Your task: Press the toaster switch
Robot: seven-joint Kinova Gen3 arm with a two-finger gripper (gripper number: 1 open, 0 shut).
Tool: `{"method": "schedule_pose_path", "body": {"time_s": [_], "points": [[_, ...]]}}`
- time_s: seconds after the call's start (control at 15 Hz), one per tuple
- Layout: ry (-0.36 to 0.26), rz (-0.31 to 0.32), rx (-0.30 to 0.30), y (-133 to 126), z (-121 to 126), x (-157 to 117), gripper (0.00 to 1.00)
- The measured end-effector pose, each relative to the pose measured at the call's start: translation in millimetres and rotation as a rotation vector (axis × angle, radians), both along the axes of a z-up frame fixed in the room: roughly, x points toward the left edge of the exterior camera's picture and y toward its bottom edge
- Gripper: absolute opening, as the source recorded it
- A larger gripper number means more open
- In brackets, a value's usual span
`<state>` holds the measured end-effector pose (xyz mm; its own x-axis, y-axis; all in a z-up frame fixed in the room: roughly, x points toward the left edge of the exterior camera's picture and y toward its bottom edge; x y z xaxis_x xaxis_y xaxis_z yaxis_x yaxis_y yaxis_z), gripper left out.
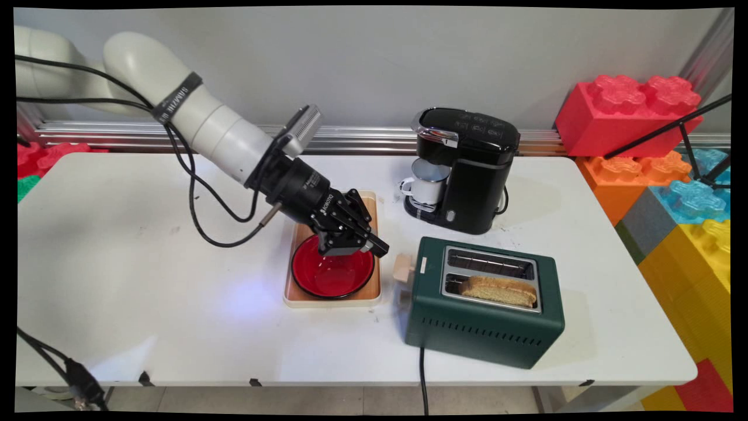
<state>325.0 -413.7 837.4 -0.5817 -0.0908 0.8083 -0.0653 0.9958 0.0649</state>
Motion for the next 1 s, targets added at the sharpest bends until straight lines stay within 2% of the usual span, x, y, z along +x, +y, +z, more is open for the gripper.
{"method": "schedule_pose_path", "body": {"time_s": [1.0], "points": [[-0.005,0.048,0.028,-5,-25,-22,0.00]]}}
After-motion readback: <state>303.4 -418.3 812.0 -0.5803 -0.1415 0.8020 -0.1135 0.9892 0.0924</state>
